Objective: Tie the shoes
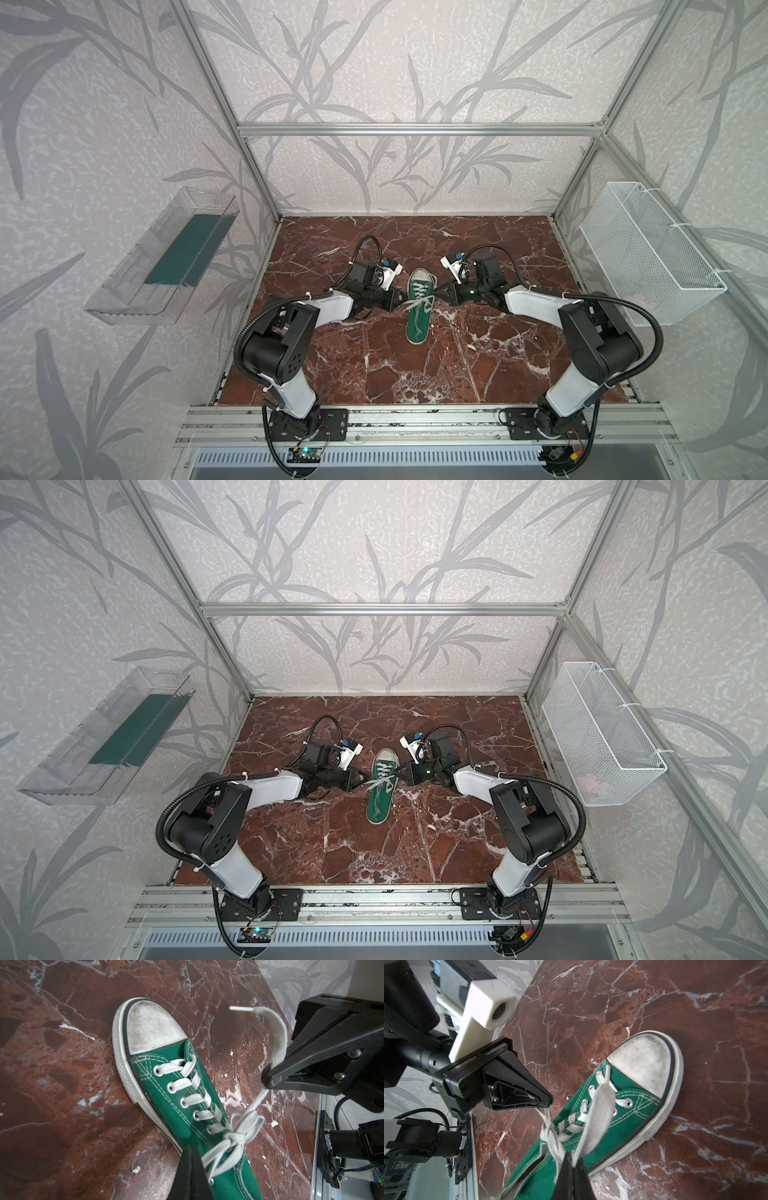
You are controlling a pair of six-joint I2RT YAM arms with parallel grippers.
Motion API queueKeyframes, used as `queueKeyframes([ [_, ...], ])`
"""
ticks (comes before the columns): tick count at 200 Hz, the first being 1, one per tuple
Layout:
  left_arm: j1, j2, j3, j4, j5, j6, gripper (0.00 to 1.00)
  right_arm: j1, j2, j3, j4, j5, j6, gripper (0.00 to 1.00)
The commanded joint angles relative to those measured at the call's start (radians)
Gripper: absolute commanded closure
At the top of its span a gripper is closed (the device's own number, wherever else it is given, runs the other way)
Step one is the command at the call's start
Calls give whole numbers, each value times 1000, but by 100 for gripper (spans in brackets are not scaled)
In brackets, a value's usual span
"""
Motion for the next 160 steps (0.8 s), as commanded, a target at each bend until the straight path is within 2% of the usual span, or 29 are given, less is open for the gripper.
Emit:
queueKeyframes([
  [1,11,-17,18,-25,-27,28,100,-19,-27,-14,-25,31,4,100],
  [32,9,-7,33,-31,-12,28,100,-19,10,23,-88,12,0,100],
  [66,9,16,50,-2,43,7,100,-19,67,58,-111,-67,20,100],
  [85,10,21,62,-15,44,8,100,-20,71,58,-111,-79,18,75],
  [100,10,15,64,-22,42,12,100,-21,63,48,-104,-89,11,66],
  [145,10,19,73,-30,46,14,100,-26,22,7,-60,-119,-22,60],
  [160,9,22,76,-29,45,12,100,-27,22,23,-110,-118,-38,58],
])
